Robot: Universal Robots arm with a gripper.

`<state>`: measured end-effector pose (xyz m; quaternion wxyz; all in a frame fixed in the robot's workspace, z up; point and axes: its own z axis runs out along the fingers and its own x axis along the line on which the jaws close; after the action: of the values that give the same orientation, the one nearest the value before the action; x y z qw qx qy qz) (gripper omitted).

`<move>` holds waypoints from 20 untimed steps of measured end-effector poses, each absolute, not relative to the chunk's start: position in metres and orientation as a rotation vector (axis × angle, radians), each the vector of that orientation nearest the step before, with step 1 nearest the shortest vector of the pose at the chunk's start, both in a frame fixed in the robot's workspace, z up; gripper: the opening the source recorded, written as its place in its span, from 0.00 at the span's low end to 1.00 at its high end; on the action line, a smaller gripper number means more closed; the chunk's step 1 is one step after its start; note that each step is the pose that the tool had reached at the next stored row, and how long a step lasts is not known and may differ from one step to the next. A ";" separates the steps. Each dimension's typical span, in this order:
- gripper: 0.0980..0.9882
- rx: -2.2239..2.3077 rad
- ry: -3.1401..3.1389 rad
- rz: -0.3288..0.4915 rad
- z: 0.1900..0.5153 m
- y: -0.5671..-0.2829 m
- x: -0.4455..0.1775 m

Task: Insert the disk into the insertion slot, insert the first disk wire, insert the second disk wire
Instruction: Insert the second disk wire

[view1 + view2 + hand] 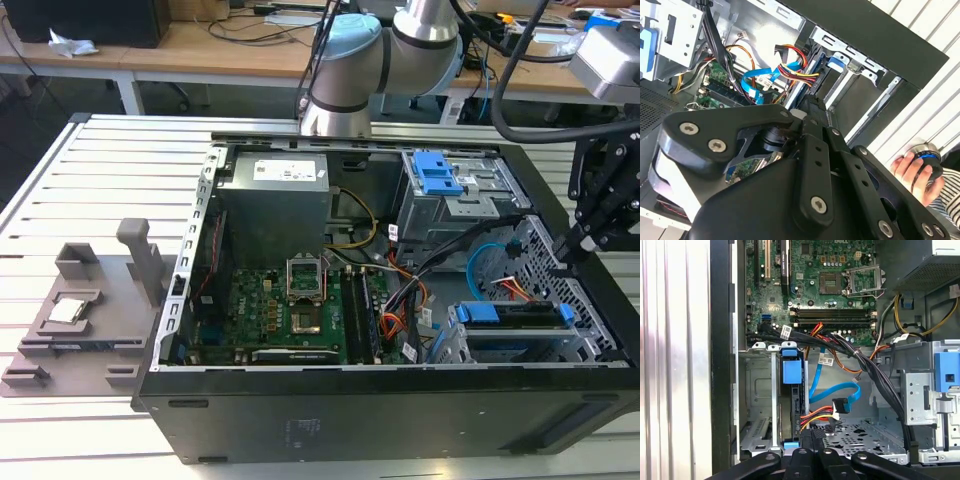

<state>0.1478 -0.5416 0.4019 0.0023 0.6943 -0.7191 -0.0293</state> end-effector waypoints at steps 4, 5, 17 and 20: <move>0.01 2.178 -2.256 -0.092 0.402 -0.542 0.148; 0.01 2.178 -2.256 -0.092 0.402 -0.542 0.148; 0.23 2.334 -2.088 -0.091 0.402 -0.535 0.148; 0.23 2.334 -2.088 -0.091 0.402 -0.525 0.148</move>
<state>0.1478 -0.5247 0.4021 0.0044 0.7450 -0.6664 -0.0291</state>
